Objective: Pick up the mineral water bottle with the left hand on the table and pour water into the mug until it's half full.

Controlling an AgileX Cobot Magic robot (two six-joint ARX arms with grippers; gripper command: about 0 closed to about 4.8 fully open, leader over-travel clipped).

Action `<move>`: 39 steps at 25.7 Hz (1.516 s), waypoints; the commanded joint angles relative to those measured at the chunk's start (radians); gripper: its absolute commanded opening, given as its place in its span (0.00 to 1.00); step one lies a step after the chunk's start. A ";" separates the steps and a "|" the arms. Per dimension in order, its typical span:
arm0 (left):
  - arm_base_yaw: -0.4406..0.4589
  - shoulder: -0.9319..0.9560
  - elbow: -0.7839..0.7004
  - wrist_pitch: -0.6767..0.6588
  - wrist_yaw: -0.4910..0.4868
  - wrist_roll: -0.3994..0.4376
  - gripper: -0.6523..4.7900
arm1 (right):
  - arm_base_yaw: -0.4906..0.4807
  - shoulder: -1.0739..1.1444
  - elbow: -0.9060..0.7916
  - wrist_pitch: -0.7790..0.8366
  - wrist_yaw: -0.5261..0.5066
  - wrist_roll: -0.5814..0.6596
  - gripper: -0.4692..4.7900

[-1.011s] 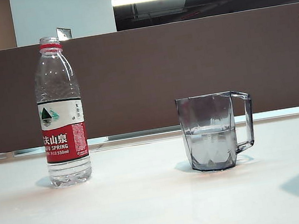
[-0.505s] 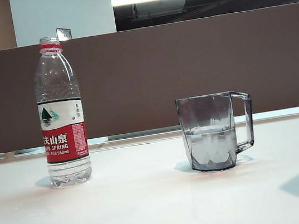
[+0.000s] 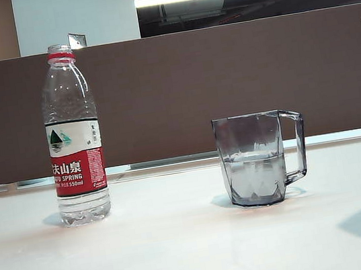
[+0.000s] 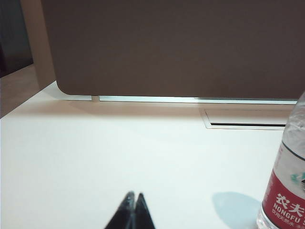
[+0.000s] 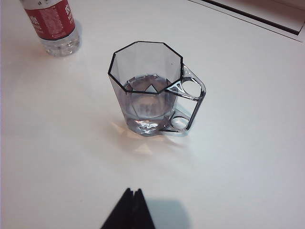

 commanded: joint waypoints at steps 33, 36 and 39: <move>0.000 0.000 0.004 0.008 0.002 -0.005 0.11 | -0.363 -0.349 -0.399 0.620 0.124 -0.003 0.08; 0.000 0.000 0.004 0.008 0.002 -0.005 0.11 | -0.420 -0.410 -0.428 0.617 0.126 -0.003 0.08; 0.000 0.000 0.004 0.008 0.002 -0.005 0.11 | -0.452 -0.447 -0.455 0.626 0.125 -0.003 0.08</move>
